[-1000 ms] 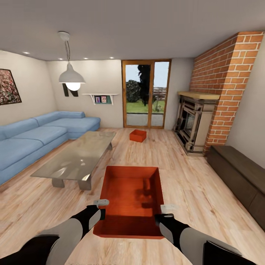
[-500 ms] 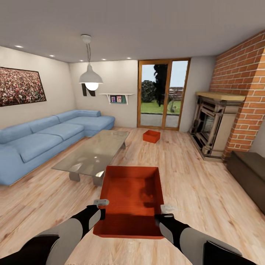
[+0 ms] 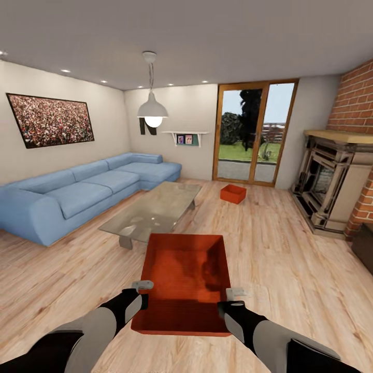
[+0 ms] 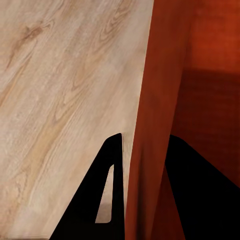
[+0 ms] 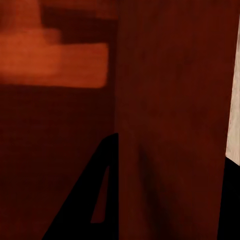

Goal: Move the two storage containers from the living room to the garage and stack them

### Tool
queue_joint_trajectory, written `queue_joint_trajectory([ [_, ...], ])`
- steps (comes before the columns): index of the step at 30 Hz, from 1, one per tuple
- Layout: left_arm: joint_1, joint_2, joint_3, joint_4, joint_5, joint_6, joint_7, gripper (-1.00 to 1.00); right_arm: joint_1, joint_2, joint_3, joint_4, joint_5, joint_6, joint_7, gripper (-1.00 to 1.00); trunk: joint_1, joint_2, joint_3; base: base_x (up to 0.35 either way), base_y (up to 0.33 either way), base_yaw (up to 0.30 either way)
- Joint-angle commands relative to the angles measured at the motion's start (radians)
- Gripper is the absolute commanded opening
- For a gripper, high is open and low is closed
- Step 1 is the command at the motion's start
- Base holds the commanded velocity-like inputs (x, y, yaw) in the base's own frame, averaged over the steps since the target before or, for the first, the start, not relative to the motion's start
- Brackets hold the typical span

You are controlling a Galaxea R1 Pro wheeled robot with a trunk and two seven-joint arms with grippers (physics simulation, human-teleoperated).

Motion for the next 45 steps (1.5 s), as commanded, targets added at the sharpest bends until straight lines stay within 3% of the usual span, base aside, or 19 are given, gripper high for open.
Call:
queue_joint_trajectory([
  [1,0.000,0.000,-0.028,0.001,-0.001,0.008,0.008,-1.00,-0.002,-0.005,-0.016,-0.002,0.021,0.005,-0.010,-1.00,0.000,-0.001,-0.002,0.000,0.000,0.270],
  [45,0.000,0.000,-0.028,0.001,-0.001,0.008,0.009,-1.00,-0.001,-0.009,-0.016,-0.002,0.021,0.004,-0.010,-1.00,0.000,-0.001,-0.002,0.000,0.000,0.270],
])
